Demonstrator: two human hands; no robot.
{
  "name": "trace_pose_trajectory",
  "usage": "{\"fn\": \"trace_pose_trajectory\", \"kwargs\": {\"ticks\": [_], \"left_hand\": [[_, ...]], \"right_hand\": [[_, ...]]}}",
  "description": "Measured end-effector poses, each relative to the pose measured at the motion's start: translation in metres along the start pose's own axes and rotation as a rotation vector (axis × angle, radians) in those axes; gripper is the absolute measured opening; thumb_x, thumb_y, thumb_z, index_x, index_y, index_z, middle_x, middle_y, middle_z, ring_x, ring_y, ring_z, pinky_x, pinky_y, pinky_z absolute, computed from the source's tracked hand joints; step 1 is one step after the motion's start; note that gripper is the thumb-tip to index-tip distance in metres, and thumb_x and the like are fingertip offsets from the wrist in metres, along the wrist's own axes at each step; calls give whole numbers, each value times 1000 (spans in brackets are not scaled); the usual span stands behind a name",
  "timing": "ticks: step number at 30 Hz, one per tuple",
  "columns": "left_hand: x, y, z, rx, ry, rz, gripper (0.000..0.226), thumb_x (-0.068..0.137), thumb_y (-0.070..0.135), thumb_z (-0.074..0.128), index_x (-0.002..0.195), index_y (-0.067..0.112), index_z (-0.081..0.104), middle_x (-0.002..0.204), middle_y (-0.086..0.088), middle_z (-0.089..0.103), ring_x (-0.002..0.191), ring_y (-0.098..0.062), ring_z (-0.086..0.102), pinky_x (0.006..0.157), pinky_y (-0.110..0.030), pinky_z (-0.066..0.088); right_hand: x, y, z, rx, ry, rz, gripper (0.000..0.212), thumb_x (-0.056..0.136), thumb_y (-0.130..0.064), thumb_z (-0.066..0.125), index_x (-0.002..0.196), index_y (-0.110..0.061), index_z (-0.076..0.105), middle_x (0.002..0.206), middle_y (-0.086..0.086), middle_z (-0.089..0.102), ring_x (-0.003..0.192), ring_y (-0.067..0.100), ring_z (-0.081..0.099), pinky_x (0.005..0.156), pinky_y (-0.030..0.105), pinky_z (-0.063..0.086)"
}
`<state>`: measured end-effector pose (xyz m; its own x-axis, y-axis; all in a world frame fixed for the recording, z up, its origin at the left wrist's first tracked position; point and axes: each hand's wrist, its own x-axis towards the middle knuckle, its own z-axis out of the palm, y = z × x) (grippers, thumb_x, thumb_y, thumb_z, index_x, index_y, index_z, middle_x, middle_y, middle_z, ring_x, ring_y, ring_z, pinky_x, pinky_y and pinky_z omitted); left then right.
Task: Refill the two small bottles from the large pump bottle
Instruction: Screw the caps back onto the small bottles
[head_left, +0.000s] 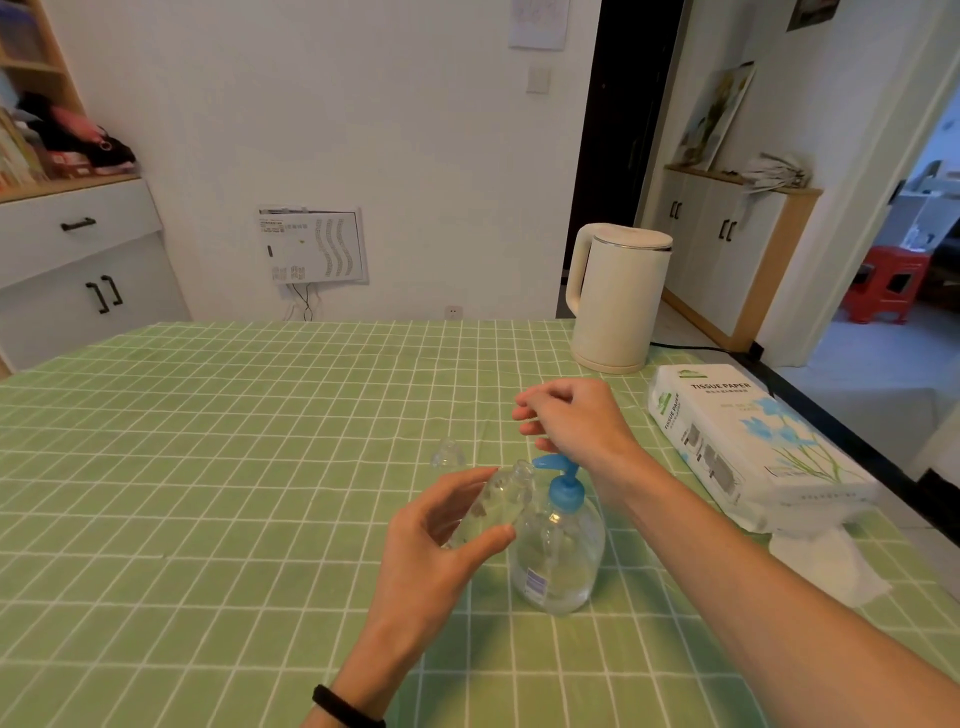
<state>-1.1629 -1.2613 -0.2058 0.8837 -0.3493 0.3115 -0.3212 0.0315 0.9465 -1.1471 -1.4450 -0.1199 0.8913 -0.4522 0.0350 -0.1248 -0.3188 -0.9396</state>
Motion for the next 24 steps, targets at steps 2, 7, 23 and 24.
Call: {"fn": "trace_pose_trajectory", "kwargs": {"ticks": [2,7,23,24], "left_hand": [[-1,-1,-4,-8,-4,4,53,77,8,90,119,36,76,119,11,80,116,-8,74,101,-17,54],[-12,-2,-15,-43,7,-22,51,76,15,87,117,42,74,119,13,79,112,-5,74,93,-8,52],[-45,-31,-29,-160,-18,-138,48,75,10,79,116,34,71,124,2,78,115,-16,75,93,-20,59],[-46,-31,-28,-168,-23,-137,48,76,10,78,116,33,70,124,2,77,115,-17,75,93,-20,59]], "right_hand": [[1,-3,-7,101,18,22,16,100,-22,65,93,-20,79,86,-8,81,87,9,76,78,27,60],[-7,2,-38,190,19,-3,13,102,-32,65,104,-26,77,91,-14,81,87,3,76,75,23,58],[-77,121,-99,-704,57,69,52,94,-33,75,142,-27,57,141,-5,60,128,17,58,108,41,49],[-79,125,-99,-728,54,75,54,93,-33,76,143,-27,56,142,-4,60,129,18,57,107,40,48]]}}
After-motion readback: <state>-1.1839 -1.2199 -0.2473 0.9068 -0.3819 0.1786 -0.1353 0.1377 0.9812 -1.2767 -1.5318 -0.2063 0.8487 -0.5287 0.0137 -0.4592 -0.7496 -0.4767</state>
